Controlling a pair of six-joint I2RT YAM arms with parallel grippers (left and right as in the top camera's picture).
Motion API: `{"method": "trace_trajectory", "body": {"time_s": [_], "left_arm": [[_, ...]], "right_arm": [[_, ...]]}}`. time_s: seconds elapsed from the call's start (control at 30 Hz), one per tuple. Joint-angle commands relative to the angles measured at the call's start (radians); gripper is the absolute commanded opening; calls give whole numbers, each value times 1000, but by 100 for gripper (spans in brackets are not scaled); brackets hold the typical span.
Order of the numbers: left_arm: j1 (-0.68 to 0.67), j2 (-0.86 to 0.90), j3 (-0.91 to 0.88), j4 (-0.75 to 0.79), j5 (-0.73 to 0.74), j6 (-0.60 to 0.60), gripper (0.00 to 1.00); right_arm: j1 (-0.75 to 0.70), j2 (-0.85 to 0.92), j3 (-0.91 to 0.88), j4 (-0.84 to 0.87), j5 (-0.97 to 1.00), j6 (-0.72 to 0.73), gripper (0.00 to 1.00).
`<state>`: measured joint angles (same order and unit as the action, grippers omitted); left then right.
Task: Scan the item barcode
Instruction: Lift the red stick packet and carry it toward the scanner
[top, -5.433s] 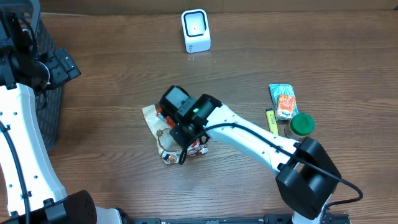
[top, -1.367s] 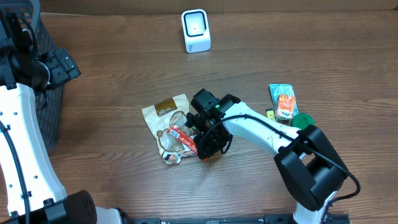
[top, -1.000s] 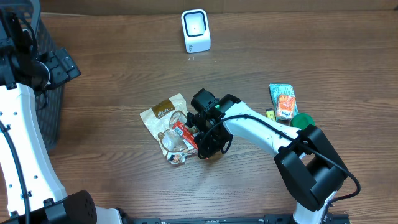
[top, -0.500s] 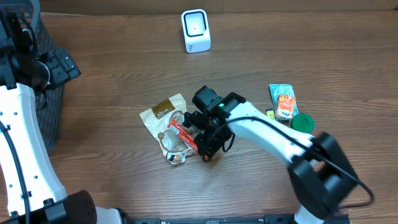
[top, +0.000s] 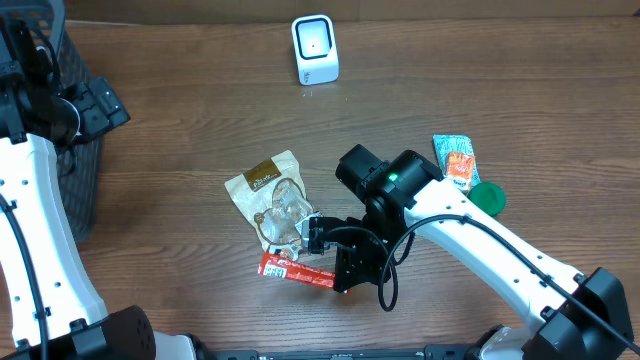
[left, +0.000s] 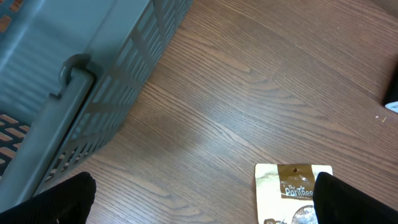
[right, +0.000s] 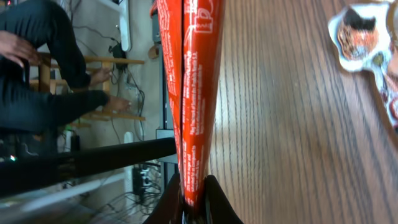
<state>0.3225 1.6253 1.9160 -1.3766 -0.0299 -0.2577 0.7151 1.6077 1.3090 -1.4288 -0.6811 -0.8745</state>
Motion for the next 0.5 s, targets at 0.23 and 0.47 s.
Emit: {"method": "trace_trajectory", "body": {"time_s": [0.23,0.47], "left_arm": [[-2,4,17,0,4,8,100],[-2,4,17,0,4,8,100]], "right_arm": [[2,-9,21,37,-35,-98,4],[2,-9,21,105,39,19,4]]}}
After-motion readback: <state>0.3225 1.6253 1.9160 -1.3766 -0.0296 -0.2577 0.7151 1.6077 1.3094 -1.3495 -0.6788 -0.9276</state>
